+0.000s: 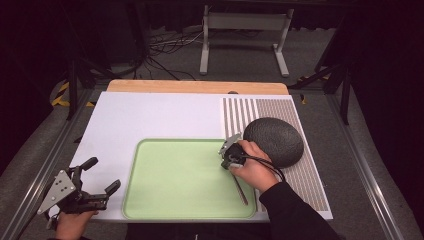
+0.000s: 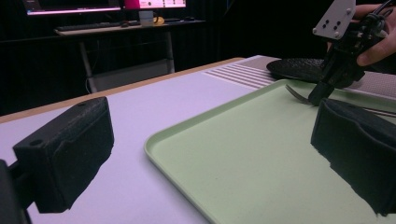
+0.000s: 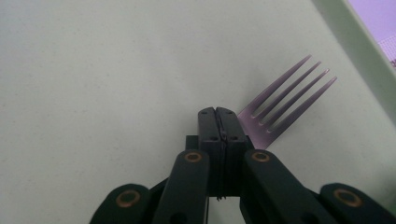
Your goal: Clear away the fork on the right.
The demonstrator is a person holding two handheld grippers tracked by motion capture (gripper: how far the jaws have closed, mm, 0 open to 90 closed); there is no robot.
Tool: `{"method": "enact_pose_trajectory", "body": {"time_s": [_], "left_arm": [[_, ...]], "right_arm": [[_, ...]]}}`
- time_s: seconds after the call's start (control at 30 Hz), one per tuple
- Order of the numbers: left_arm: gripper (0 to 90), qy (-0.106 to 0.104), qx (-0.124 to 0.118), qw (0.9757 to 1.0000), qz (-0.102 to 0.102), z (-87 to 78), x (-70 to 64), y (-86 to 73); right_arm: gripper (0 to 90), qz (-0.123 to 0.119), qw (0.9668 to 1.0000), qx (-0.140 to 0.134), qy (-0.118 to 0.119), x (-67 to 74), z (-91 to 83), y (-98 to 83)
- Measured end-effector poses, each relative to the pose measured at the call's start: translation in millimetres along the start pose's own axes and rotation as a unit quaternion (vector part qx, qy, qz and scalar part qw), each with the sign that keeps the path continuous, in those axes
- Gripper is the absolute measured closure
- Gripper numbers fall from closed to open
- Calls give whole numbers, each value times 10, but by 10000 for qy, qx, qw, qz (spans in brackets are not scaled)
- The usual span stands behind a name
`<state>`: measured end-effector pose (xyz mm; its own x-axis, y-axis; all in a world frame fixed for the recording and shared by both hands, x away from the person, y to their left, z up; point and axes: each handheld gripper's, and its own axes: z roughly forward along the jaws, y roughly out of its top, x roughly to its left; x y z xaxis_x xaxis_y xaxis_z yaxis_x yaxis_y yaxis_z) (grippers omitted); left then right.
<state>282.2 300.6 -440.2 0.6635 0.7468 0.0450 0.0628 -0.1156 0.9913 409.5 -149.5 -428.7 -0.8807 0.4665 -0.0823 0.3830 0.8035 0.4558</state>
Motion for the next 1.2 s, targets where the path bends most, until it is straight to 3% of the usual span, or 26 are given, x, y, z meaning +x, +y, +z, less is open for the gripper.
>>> {"method": "enact_pose_trajectory", "body": {"time_s": [1.2], "left_arm": [[0, -4, 15, 10000, -3, 6, -3, -1]], "right_arm": [[898, 556, 9979, 69, -330, -197, -103, -204]]}}
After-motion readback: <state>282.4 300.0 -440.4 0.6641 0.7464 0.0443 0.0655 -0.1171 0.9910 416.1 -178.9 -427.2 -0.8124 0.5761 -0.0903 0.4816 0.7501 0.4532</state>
